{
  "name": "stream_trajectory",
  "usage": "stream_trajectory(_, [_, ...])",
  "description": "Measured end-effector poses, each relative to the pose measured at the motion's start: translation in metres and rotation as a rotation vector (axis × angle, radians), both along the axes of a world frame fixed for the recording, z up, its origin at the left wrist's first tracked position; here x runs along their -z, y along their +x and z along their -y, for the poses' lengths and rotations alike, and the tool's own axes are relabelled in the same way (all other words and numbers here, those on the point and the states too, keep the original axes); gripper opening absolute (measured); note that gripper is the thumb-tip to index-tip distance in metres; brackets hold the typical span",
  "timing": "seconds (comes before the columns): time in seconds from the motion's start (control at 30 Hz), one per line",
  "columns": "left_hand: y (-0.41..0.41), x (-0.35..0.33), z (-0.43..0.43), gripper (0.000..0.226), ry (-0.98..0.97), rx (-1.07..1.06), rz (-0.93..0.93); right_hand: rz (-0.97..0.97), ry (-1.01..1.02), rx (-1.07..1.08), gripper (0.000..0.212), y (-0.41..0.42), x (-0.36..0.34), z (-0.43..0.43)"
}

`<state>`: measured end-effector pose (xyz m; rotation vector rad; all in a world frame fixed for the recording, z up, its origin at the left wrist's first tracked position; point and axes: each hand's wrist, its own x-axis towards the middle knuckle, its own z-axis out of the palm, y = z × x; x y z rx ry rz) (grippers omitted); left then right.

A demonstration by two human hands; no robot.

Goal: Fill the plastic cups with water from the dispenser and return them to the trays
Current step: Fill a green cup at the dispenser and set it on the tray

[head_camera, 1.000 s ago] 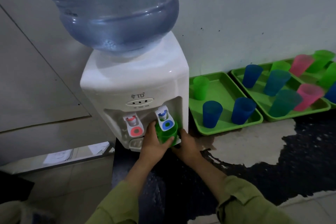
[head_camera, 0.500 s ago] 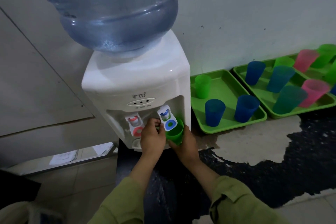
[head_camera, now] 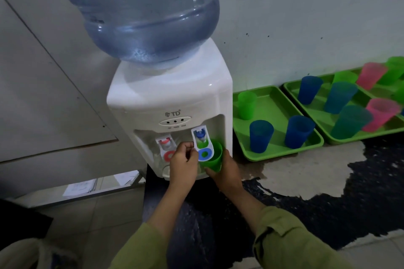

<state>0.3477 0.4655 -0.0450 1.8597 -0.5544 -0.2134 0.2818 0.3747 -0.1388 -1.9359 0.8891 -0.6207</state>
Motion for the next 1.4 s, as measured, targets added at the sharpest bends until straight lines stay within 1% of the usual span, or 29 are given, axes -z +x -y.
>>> stream_trajectory(0.1, [0.002, -0.007, 0.001, 0.016, -0.022, -0.011, -0.074, -0.004, -0.005, -0.01, 0.074, 0.002, 0.001, 0.001])
stream_trajectory(0.17, [0.008, -0.011, 0.003, 0.023, -0.024, -0.022, -0.161, -0.002, -0.014, -0.013, 0.073, 0.002, 0.002, 0.001])
stream_trajectory(0.23, [0.013, -0.014, 0.004, 0.028, -0.019, -0.025, -0.205, 0.003, -0.008, -0.014, 0.071, 0.002, 0.0, 0.002])
stream_trajectory(0.47, [0.019, -0.024, 0.0, 0.03, 0.067, -0.003, -0.149, 0.003, 0.01, -0.02, 0.07, 0.001, -0.001, 0.003])
stream_trajectory(0.57, [0.021, -0.025, -0.001, 0.026, 0.078, 0.006, -0.149, 0.004, 0.001, -0.023, 0.069, 0.001, -0.001, 0.004])
stream_trajectory(0.67, [0.023, -0.024, -0.003, 0.019, 0.066, 0.005, -0.135, -0.004, -0.014, -0.033, 0.068, 0.0, -0.002, 0.004])
stream_trajectory(0.97, [0.025, -0.023, -0.009, 0.014, 0.034, 0.015, -0.108, -0.004, -0.04, -0.079, 0.069, -0.003, -0.005, 0.006])
stream_trajectory(1.4, [0.019, -0.029, -0.013, 0.012, -0.012, 0.034, -0.147, -0.023, -0.039, -0.098, 0.068, -0.005, -0.009, 0.006])
